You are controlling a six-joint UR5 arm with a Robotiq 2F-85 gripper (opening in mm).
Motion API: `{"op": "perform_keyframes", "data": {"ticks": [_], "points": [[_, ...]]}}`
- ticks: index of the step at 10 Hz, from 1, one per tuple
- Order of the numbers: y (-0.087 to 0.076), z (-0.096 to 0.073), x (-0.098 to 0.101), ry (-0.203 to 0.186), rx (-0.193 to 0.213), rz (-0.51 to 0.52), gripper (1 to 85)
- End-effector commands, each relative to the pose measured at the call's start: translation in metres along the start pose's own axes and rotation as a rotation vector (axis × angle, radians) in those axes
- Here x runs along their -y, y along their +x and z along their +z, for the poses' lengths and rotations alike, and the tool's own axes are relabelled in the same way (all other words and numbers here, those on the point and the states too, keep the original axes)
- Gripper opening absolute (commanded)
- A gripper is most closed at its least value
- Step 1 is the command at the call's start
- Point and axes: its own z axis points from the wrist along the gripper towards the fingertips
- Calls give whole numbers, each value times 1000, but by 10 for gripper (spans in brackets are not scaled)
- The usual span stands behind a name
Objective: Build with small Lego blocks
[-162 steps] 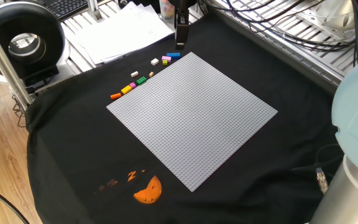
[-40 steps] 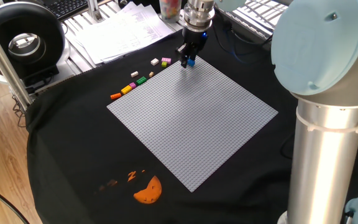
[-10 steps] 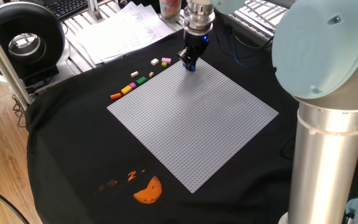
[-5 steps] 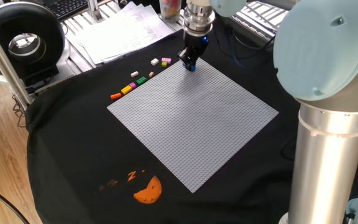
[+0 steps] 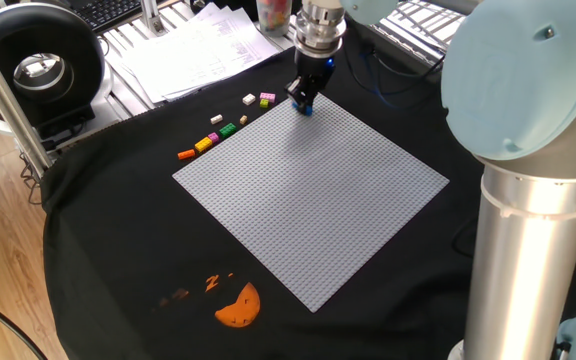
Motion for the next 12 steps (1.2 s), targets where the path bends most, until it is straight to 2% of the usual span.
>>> {"op": "perform_keyframes", "data": {"ticks": [1, 3, 4, 5, 7, 9, 10, 11, 12], "points": [[-8, 0, -4, -27, 33, -29, 823], [-5, -2, 0, -23, 30, -26, 797], [-4, -1, 1, -16, 27, -12, 653], [-4, 0, 1, -17, 24, -5, 637], [-3, 0, 4, -4, 22, -14, 667], [-1, -3, 8, 15, 5, 11, 407], [-1, -4, 6, 12, 4, 19, 333], [1, -6, 10, 26, -1, 21, 257], [1, -8, 10, 26, -2, 22, 217]]}}
